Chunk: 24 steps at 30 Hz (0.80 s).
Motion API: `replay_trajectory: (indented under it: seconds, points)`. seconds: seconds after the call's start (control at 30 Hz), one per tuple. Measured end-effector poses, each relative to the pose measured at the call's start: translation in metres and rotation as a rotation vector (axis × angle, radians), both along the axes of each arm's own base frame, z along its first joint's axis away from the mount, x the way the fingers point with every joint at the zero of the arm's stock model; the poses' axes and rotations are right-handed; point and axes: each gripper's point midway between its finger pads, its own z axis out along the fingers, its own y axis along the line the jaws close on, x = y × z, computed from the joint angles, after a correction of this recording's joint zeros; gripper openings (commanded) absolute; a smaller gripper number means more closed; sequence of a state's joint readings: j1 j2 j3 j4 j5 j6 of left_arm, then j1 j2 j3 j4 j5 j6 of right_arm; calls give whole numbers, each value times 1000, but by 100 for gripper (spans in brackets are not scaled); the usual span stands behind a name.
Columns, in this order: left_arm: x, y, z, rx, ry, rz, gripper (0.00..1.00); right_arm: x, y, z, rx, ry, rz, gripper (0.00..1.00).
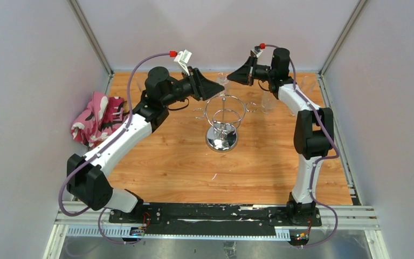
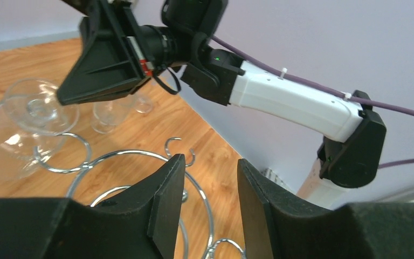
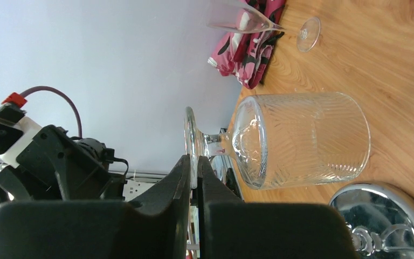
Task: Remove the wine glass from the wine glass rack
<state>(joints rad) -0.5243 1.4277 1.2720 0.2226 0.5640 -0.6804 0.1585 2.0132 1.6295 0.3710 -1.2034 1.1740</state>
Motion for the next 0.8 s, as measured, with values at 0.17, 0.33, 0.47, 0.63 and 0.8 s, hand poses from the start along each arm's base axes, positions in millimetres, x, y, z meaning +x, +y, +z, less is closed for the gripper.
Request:
replay_trajectory:
  seconds: [0.17, 0.33, 0.47, 0.63, 0.8]
  points:
    - [32, 26, -12, 4, 31, 148, 44, 14, -3, 1, 8, 7, -17, 0]
    - [78, 45, -27, -46, 75, 247, 43, 30, -12, 12, 34, 4, -39, 0]
    - [114, 55, -39, -163, 134, 256, 45, 44, -23, 35, 49, -39, -62, 0]
    - [152, 64, -48, -396, 186, 186, 46, 51, -31, 71, 66, -124, -76, 0]
    - [169, 68, -52, -601, 192, 63, 47, 50, -31, 87, 78, -146, -75, 0]
